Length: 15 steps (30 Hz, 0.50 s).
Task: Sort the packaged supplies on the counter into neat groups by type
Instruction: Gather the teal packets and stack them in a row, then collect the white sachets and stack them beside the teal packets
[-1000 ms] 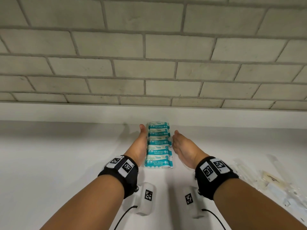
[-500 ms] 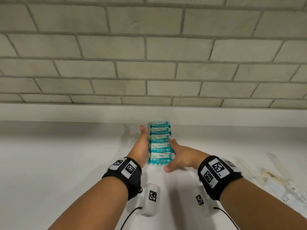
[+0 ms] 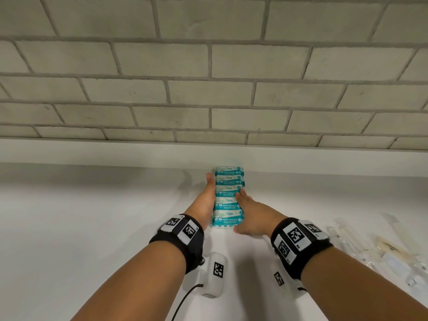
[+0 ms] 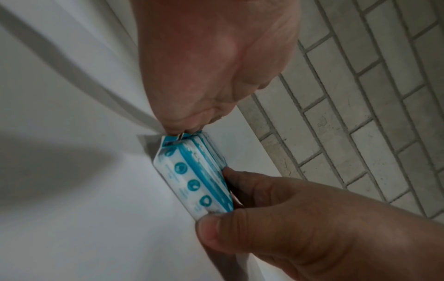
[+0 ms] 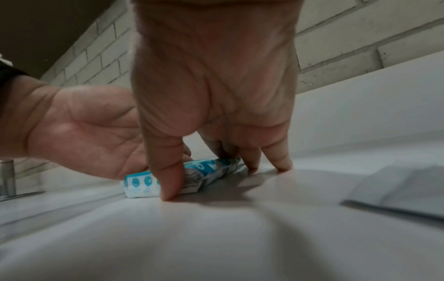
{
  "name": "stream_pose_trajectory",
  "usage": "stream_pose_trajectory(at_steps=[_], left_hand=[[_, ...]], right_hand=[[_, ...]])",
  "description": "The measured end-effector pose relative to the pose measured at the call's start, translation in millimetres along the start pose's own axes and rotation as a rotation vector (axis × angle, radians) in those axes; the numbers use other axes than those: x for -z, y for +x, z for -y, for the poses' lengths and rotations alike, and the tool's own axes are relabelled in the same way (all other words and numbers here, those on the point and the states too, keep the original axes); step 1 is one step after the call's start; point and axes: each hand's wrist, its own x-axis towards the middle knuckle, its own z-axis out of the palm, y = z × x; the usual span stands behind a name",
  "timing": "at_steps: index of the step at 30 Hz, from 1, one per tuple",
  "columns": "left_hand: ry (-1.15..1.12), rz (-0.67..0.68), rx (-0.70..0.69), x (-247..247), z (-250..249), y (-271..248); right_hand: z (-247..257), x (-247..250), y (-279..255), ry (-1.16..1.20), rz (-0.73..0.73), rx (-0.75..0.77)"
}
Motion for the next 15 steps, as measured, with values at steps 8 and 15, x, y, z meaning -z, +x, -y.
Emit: stream_pose_trajectory(at_steps=[8,15], left_hand=[[0.270,-0.081,-0.067,2.9,-4.2,-27.6],[0.628,-0.128,-0.177,-2.3,11.3,-75.7]], right_hand=[[-9.9,14.8,-25.2,0.190,0.082,-0.001],[-84.5,57.5,-138.2,-0.020,0.112,-0.141]])
